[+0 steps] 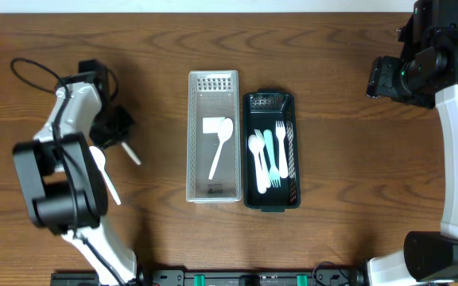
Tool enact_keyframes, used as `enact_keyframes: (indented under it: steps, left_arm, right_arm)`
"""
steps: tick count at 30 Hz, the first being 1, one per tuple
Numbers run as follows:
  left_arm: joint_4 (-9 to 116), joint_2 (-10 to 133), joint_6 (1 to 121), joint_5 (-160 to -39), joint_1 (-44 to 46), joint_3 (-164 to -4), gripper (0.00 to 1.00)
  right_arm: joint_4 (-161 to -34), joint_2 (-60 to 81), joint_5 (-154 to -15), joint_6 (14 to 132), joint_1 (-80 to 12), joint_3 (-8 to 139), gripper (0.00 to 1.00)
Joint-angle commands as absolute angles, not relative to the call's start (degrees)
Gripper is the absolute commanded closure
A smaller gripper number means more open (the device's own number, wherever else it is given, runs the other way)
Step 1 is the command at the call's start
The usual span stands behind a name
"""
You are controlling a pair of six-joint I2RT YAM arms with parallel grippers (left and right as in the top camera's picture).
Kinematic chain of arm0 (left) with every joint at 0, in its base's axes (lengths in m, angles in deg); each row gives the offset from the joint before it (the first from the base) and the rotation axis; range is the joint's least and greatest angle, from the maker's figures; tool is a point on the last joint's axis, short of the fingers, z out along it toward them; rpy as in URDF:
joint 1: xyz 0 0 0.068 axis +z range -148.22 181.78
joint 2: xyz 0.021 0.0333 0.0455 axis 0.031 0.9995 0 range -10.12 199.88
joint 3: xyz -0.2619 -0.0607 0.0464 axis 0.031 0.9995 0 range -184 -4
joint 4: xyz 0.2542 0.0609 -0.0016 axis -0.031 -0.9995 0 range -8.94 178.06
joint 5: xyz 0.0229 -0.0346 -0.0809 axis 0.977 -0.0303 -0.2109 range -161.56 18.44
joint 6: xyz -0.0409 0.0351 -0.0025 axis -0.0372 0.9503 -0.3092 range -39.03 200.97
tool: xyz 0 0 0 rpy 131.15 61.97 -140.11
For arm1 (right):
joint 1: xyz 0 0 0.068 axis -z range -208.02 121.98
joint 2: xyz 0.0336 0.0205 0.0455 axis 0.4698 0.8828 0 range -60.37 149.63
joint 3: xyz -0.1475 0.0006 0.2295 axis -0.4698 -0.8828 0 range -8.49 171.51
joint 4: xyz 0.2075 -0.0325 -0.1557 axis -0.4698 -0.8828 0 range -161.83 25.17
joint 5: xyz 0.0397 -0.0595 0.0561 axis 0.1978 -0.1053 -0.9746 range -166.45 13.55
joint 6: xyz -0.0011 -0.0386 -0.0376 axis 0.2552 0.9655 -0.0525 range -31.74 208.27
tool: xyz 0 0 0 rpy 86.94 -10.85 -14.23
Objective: Pack container
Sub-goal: 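Lower the left gripper onto the next white spoon and grasp it, then carry the spoon into the clear basket and release it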
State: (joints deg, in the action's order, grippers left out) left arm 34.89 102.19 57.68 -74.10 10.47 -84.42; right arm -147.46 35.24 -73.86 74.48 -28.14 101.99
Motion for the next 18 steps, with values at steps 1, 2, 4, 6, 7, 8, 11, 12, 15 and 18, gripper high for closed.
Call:
enact_keyframes:
  steps: [1, 2, 4, 6, 7, 8, 11, 12, 15, 18]
  left_arm:
    - [32.7, 91.0, 60.5, -73.5, 3.7, -87.9, 0.94]
    - [32.4, 88.2, 60.7, -73.4, 1.1, -87.9, 0.94]
    - [32.4, 83.5, 60.8, -73.3, -4.0, -87.9, 0.94]
    - [32.6, 80.3, 60.8, -73.3, -9.1, -87.9, 0.94]
    - [32.8, 79.3, 60.8, -73.2, -11.3, -87.9, 0.94]
    - [32.8, 78.7, 60.8, -73.3, -13.6, -87.9, 0.94]
    - [32.9, 78.8, 60.8, -73.3, -19.0, -87.7, 0.94]
    - [33.3, 79.3, 60.8, -73.3, -20.4, -87.4, 0.94]
    - [35.5, 81.6, 60.8, -73.3, -23.5, -85.6, 0.94]
    - [37.5, 85.4, 60.8, -73.3, -24.7, -84.2, 0.94]
  right_arm:
    - [-147.0, 35.2, -73.2, 75.2, -27.4, 102.3, 0.30]
    - [-146.8, 35.2, -73.2, 75.2, -27.4, 102.3, 0.30]
    - [-146.5, 35.2, -73.2, 75.2, -27.4, 102.3, 0.30]
    - [-146.3, 35.2, -73.2, 75.2, -27.4, 102.3, 0.31]
    - [-146.3, 35.2, -73.2, 75.2, -27.4, 102.3, 0.30]
    - [-146.3, 35.2, -73.2, 75.2, -27.4, 102.3, 0.30]
    - [-146.3, 35.2, -73.2, 75.2, -27.4, 102.3, 0.30]
    - [-146.3, 35.2, -73.2, 75.2, -27.4, 102.3, 0.30]
    - [-146.3, 35.2, -73.2, 75.2, -27.4, 102.3, 0.30]
    - [-146.6, 35.2, -73.2, 75.2, -27.4, 102.3, 0.30]
